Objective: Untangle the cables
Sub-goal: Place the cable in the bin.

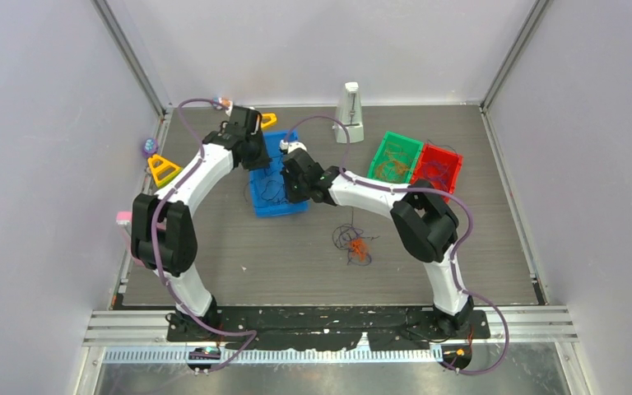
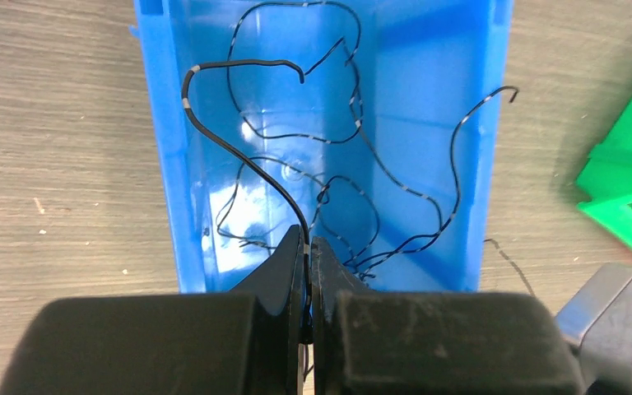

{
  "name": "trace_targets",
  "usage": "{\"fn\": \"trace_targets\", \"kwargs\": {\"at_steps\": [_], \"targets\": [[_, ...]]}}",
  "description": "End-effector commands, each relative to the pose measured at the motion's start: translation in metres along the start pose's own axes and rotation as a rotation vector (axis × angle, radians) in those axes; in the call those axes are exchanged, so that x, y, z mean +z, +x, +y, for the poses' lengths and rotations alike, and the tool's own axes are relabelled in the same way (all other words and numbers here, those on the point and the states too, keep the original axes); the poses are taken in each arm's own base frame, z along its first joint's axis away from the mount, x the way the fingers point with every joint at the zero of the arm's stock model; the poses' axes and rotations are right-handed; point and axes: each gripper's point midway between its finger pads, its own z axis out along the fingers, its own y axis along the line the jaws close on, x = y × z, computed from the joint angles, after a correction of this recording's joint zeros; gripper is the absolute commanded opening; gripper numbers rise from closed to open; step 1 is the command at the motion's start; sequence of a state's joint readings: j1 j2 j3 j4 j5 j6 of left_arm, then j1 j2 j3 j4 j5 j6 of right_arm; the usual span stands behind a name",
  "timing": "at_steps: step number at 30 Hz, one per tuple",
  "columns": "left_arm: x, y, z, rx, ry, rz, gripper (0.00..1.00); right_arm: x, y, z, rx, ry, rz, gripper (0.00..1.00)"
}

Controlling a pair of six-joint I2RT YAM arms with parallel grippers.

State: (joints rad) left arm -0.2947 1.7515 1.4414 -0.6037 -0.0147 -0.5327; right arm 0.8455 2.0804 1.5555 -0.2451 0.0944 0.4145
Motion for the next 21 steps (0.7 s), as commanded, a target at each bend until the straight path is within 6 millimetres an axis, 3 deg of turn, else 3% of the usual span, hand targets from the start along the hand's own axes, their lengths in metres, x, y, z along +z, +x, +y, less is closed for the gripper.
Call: {"fn": "trace_targets", "kwargs": {"at_steps": [1, 6, 10, 13, 17, 21], "targets": [[-0.014, -0.022, -0.025, -0.070, 0.091, -0.080, 0.00, -0.035, -0.060, 0.019, -0.027, -0.038, -0.154, 0.05], [-0.031, -0.039, -0.045, -0.088, 0.158, -0.135, 0.00, -0.059, -0.094, 0.024, -0.091, -0.037, -0.247, 0.05], [-0.015, -0.044, -0.062, -0.116, 0.224, -0.123, 0.00, -0.068, -0.110, 0.027, -0.130, -0.052, -0.295, 0.06], [0.004, -0.051, -0.075, -0.131, 0.273, -0.118, 0.00, -0.068, -0.111, 0.027, -0.140, -0.080, -0.312, 0.05], [0.039, -0.053, -0.063, -0.112, 0.230, -0.108, 0.00, -0.062, -0.105, 0.029, -0.150, -0.125, -0.324, 0.05], [0.064, -0.053, -0.033, -0.067, 0.084, -0.128, 0.00, -0.053, -0.100, 0.031, -0.177, -0.157, -0.310, 0.05]]}}
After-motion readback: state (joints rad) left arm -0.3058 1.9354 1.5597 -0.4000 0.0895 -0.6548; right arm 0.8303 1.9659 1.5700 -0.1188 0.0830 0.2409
